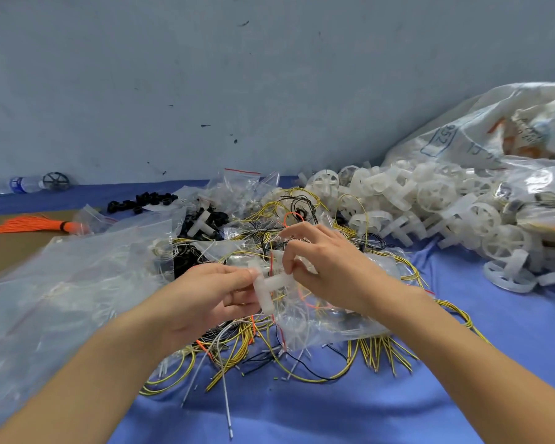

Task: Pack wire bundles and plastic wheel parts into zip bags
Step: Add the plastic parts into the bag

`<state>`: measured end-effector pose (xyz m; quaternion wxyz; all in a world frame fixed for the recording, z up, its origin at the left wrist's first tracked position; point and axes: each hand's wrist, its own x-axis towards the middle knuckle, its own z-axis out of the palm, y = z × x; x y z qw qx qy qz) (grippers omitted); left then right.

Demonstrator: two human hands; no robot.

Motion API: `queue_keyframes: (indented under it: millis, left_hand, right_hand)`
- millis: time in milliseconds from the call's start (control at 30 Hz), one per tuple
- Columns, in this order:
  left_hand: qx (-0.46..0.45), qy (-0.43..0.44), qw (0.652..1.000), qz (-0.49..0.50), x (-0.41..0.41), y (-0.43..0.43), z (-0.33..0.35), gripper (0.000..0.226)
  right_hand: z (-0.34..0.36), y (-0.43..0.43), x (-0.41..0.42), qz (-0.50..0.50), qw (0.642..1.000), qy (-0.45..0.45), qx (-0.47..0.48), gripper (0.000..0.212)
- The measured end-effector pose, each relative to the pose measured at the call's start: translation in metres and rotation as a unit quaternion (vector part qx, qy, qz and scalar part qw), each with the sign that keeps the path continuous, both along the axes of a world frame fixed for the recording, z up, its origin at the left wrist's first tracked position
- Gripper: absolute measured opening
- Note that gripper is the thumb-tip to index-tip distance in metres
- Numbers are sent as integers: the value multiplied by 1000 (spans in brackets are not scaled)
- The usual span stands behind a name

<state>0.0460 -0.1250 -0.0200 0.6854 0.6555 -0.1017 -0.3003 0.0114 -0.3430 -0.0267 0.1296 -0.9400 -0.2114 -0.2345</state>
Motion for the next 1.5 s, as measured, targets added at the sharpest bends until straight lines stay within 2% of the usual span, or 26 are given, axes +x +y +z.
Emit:
queue_keyframes:
  millis: [167, 367, 567, 667, 733, 800, 867, 967, 1067, 1200, 1267, 1333, 1433, 1500]
  left_hand:
    - [-6, 0, 998, -66, -12, -15, -5, 20]
    - [53, -65, 991, -104, -23, -34, -15, 24]
    - [63, -152, 974, -156, -26, -54, -20, 10]
    - [76, -199, 967, -143, -24, -66, -24, 9]
    - [143, -270, 946, -113, -22, -73, -31, 10]
    - [216, -346, 910, -78, -21, -76, -36, 18]
    - [211, -389, 893, -88, -18, -78, -38, 18]
    - [188, -320, 919, -132, -21, -77, -41, 15]
    - [92, -216, 961, -144, -25, -72, -45, 13]
    - [-8, -55, 991, -125, -13, -72, -45, 39]
    - [-56, -11, 989, -133, -9, -67, -45, 53]
    - [-35, -89, 981, -170, -14, -56, -46, 46]
    - [99, -271, 935, -206, -20, -43, -54, 25]
    - [118, -279, 930, -206, -25, -42, -61, 21]
  right_hand:
    - [2, 1, -1, 17, 999, 4, 30, 13]
    - [8, 1, -3, 41, 997, 6, 66, 10]
    - [8, 7, -4, 45, 998, 21, 48, 13]
    - [7, 7, -5, 42, 998, 30, 46, 15]
    - [9, 6, -5, 44, 997, 34, 52, 15]
    - [11, 5, -5, 53, 996, 34, 59, 15]
    - [13, 4, -4, 61, 996, 32, 62, 14]
    - [12, 4, -3, 54, 996, 29, 62, 14]
    - [9, 2, -2, 32, 997, 26, 58, 13]
    - [11, -2, -2, 17, 995, 27, 91, 14]
    - [13, -4, -2, 9, 994, 27, 109, 14]
    - [14, -5, -1, 2, 993, 30, 114, 14]
    - [12, -4, 1, 9, 992, 43, 117, 16]
    - [11, -4, 3, 1, 990, 61, 124, 21]
